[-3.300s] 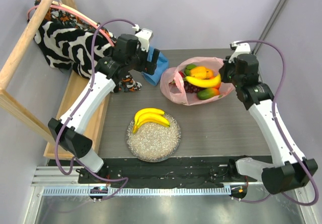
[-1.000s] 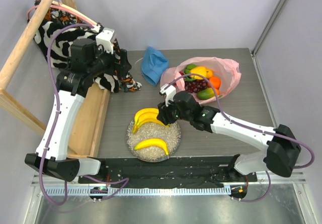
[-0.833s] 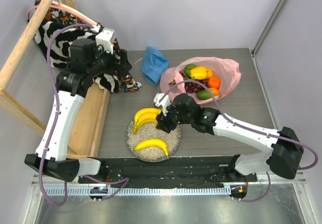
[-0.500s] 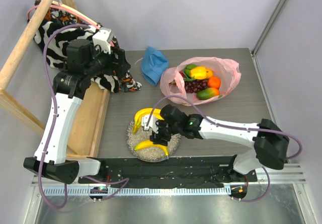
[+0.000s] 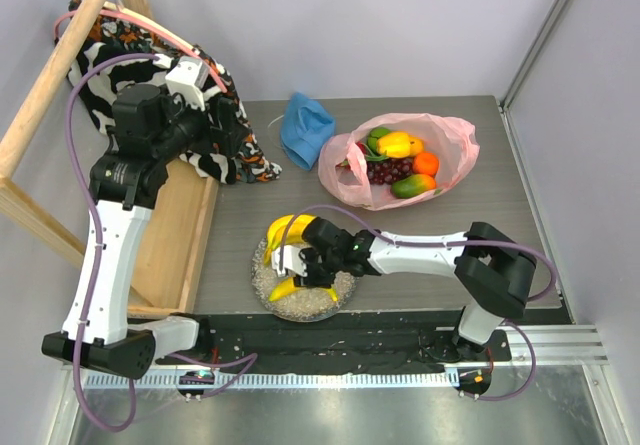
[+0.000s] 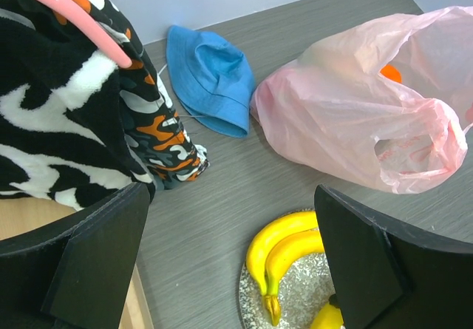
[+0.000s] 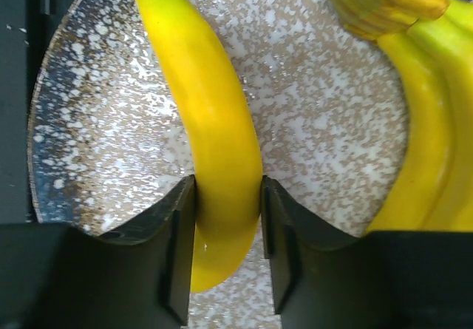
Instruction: Take the fake fruits out of the plastic bag
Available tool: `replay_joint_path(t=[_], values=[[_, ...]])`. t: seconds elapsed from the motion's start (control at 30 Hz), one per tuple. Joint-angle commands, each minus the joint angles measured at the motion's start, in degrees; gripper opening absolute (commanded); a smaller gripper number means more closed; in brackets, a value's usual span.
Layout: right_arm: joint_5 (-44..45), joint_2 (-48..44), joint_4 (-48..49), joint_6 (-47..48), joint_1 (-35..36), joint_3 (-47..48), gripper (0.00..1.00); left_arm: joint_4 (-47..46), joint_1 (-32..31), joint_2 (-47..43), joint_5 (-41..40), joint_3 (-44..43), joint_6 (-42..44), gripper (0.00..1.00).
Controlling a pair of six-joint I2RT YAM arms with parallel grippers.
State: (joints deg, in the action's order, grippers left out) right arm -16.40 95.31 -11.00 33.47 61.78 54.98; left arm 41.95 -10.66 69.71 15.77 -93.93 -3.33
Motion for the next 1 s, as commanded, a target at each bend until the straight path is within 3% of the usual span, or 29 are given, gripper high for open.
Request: replay_joint_path(t=[0.0,0.33,0.5,0.63,0.73,0.97], values=[[2.6,0.4,3.2,6.6,0.4,3.7,0.34,-1.9,0.6,-0.9,1.9,0.2,-1.3,1.00],[3.0,4.6,6.0,22.8,1.4,8.6,0.32,-2.4,0.7,0.1,3.0,0.3,-2.5,1.00],[4.8,6.4,9.7,35.0,2.8,6.1,0.35,-2.6,0.8,0.4,3.4,0.8,-2.9,1.00],[8.6,6.3,19.6,44.3,3.4,-0.7,0.51,-2.8,0.8,1.0,3.9,0.8,-3.4,1.00],[10.3,5.9,34.3,48.2,3.6,-6.9,0.61,-2.8,0.9,1.5,4.4,0.4,-3.7,1.00],[12.4,2.9,33.5,43.6,3.6,-7.1,0.66,-3.5,1.0,3.0,5.5,-0.5,-4.6,1.00]])
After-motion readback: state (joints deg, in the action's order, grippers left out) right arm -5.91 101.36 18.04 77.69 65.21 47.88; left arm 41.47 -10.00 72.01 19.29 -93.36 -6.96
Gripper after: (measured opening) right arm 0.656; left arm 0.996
